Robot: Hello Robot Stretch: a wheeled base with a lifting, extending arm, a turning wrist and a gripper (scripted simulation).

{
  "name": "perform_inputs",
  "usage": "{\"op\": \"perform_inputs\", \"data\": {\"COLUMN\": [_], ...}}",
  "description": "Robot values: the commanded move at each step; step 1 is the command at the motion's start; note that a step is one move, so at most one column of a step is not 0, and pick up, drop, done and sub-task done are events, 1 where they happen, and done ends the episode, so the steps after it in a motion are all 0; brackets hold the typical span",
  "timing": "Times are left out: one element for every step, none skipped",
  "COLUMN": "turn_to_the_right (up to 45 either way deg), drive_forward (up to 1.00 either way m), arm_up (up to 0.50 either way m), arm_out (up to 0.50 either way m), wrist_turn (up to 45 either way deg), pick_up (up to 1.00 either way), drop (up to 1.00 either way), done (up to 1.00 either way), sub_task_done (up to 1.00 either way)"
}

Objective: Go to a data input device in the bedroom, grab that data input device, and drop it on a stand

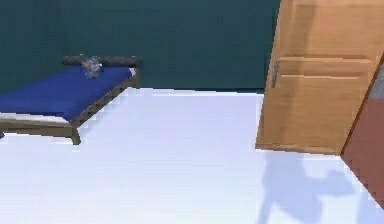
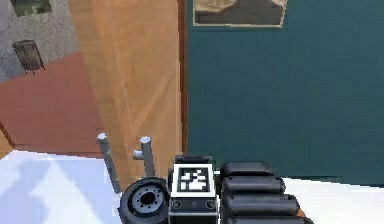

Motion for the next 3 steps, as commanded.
{"op": "perform_inputs", "data": {"turn_to_the_right": [3.0, 0.0, 45.0], "drive_forward": [0.0, 0.4, 0.0], "arm_up": [0.0, 0.0, 0.0], "arm_out": [0.0, 0.0, 0.0], "wrist_turn": [0.0, 0.0, 0.0], "pick_up": [0.0, 0.0, 0.0], "drop": [0.0, 0.0, 0.0], "done": [0.0, 0.0, 0.0], "sub_task_done": [0.0, 0.0, 0.0]}}
